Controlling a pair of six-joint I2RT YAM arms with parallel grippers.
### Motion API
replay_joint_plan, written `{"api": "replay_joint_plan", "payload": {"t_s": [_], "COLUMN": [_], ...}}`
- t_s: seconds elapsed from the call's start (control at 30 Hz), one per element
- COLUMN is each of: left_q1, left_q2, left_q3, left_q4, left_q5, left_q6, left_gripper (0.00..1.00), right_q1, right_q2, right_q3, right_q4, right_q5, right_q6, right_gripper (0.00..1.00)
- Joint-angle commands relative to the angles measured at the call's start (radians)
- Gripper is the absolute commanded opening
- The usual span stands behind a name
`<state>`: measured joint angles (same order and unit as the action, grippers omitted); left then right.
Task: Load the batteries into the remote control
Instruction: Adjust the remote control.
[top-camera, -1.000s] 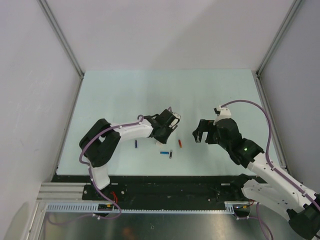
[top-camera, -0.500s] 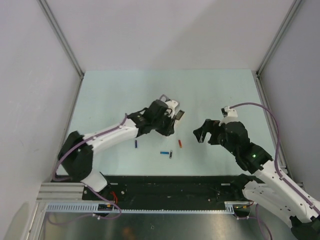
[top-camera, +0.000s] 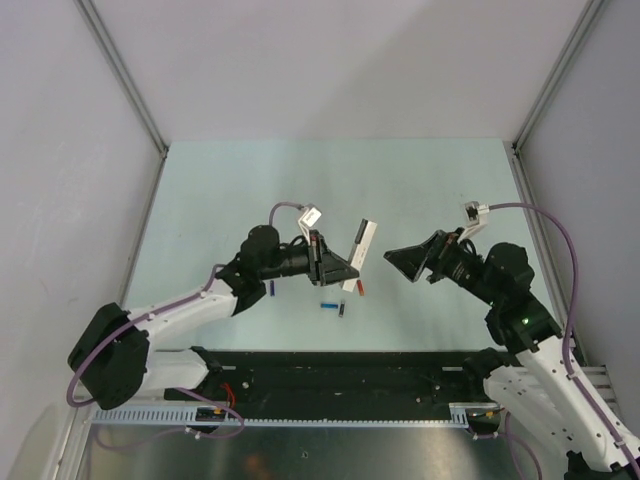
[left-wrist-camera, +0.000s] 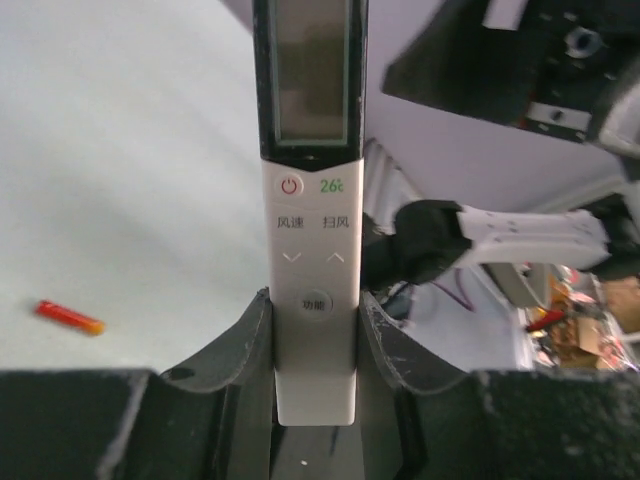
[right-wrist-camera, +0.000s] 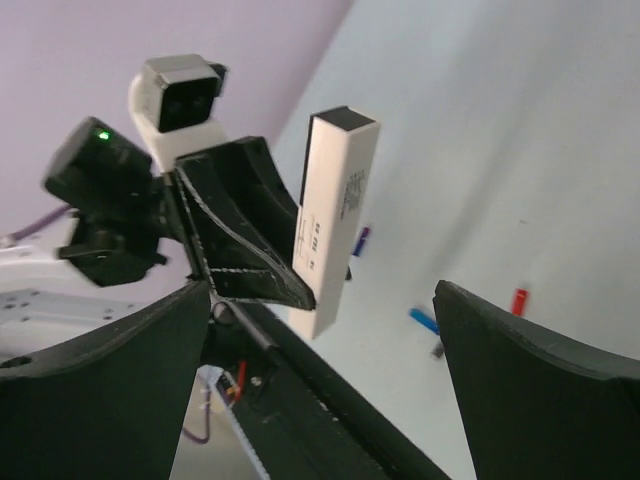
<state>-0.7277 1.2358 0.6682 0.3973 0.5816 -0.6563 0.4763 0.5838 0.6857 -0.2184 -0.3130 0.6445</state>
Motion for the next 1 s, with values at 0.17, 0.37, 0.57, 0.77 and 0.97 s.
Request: {"api": "replay_joint_plan", "payload": {"t_s": [0.17, 0.37, 0.57, 0.77, 0.97], "left_q1": [0.004, -0.001, -0.01, -0.022, -0.035], "left_q2": [-0.036, 0.039, 0.083, 0.097, 0.106], "left_q3": [-0.113, -0.137, -0.147, -0.14, -0.147], "left_q4": [0.726, 0.906, 0.966, 0.969, 0.971], "left_q5": [0.198, 0.224, 0.241, 0.25, 0.254], "left_q6": [-0.393, -0.495, -0.529, -0.533, -0.529], "left_gripper": [0.0, 0.0, 0.0, 0.0, 0.0], "right_q1": [-0.031, -0.025, -0.022, 0.008, 0.033], "right_q2": [0.07, 0.089, 0.113, 0.162, 0.205], "right_q3": [0.037, 0.037, 0.04, 0.063, 0.081], "right_q4": [0.266, 0.352, 0.435, 0.418, 0.445], "right_q5": [-0.328, -0.342, -0.347, -0.313, -0.299], "right_q6": [0.11, 0.126, 0.135, 0.089, 0.073], "right_gripper": [0.98, 0.95, 0.95, 0.93, 0.84]}}
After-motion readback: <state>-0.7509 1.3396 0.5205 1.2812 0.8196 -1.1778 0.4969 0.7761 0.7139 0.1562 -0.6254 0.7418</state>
